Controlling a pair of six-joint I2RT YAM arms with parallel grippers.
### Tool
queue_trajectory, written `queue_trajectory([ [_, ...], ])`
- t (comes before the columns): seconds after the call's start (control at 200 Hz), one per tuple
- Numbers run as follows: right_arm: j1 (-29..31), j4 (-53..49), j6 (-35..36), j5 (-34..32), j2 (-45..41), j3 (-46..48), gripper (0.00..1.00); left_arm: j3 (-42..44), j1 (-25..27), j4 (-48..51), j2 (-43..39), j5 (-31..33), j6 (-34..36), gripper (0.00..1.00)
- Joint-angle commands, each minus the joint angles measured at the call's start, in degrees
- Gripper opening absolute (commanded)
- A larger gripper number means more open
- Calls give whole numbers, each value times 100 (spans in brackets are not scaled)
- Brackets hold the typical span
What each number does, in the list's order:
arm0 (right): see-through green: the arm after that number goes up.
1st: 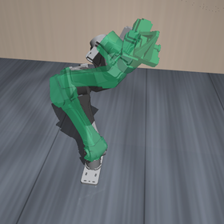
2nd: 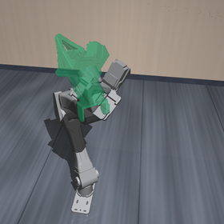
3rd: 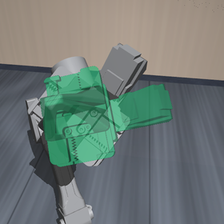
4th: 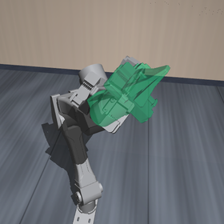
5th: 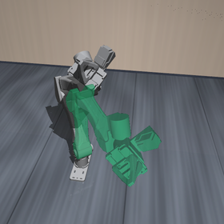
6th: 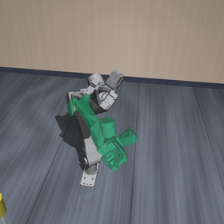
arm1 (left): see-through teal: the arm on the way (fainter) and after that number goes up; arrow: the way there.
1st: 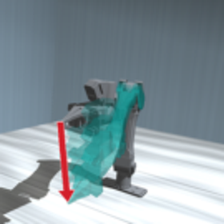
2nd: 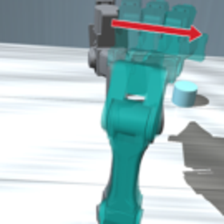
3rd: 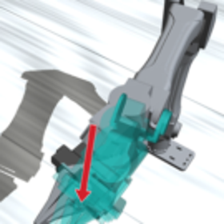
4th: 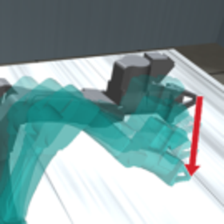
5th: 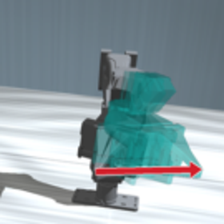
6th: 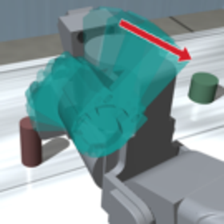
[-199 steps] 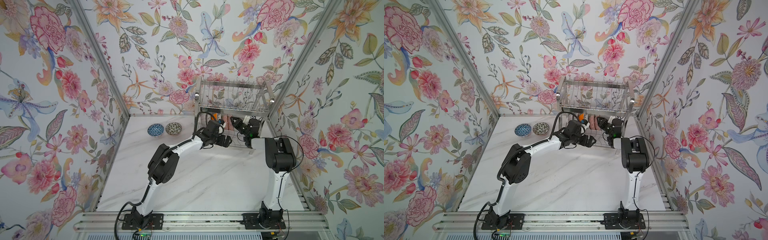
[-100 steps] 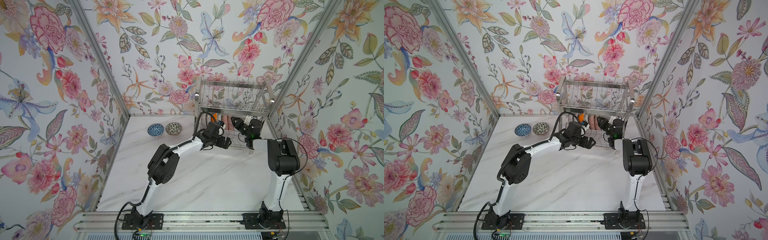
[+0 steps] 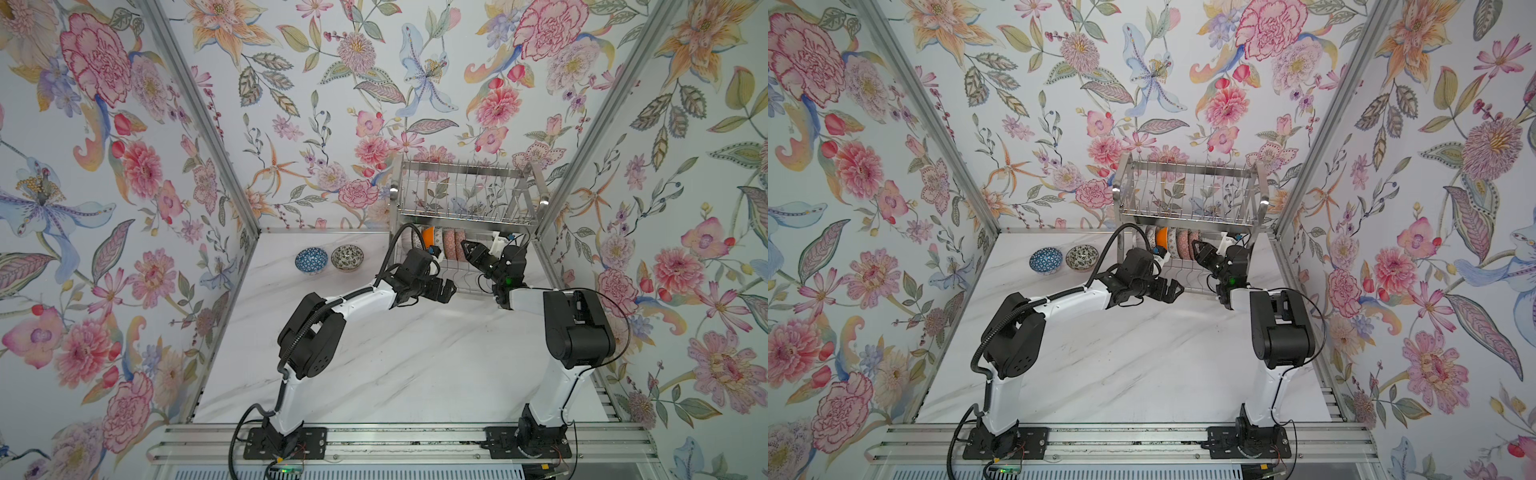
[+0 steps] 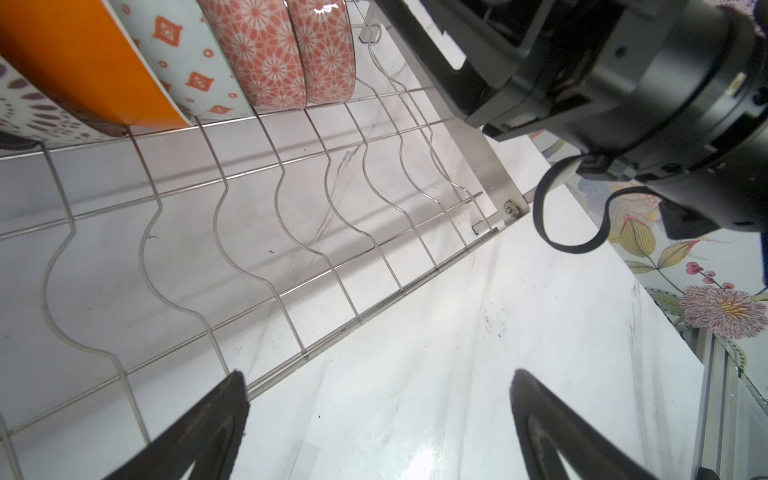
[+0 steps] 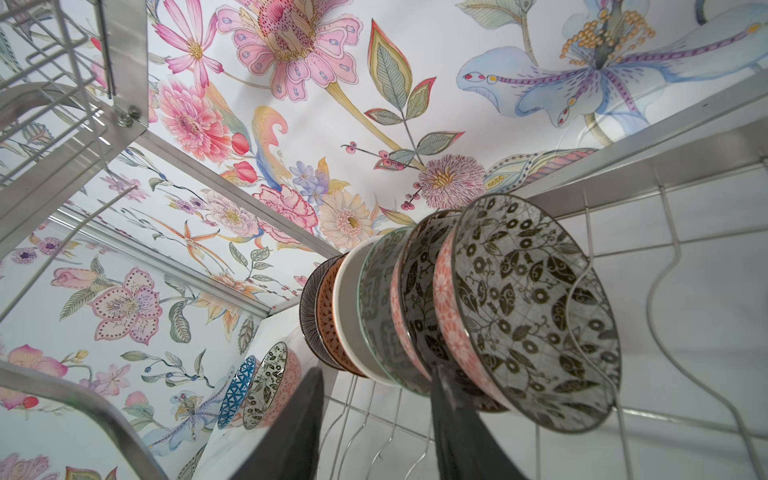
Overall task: Load the bowls into the dish rack
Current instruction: 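Open the right gripper and withdraw while the left gripper draws back, then reach the left gripper to the blue-triangle bowl and grasp its rim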
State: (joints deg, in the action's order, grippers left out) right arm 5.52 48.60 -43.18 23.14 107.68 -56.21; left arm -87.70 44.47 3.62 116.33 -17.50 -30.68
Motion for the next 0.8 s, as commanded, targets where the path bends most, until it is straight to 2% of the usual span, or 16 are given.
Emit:
queue_trajectory([
  [0.0, 111, -105, 293, -92, -402, 230, 46, 400, 71, -286, -404, 138, -52, 99],
  [0.315, 563, -772, 947, -329, -1156, 708, 56, 1510, 58, -477, -1324, 469, 47, 99],
  [0.505, 942, -1319, 1442, -495, -1545, 807, 72, 1909, -10, -74, -1974, 773, 308, 100],
  [0.57, 1076, -1518, 1619, -568, -1653, 801, 83, 2028, -124, 75, -2205, 880, 367, 99],
  [0.681, 1300, -1770, 1878, -652, -1821, 790, 91, 2206, -456, 306, -2620, 1023, 443, 99],
  [0.746, 1450, -1909, 2042, -692, -1902, 770, 100, 2340, -726, 412, -2933, 1073, 455, 99],
  [0.796, 1596, -2049, 2200, -757, -1957, 729, 99, 2412, -999, 475, -3100, 1041, 439, 99],
])
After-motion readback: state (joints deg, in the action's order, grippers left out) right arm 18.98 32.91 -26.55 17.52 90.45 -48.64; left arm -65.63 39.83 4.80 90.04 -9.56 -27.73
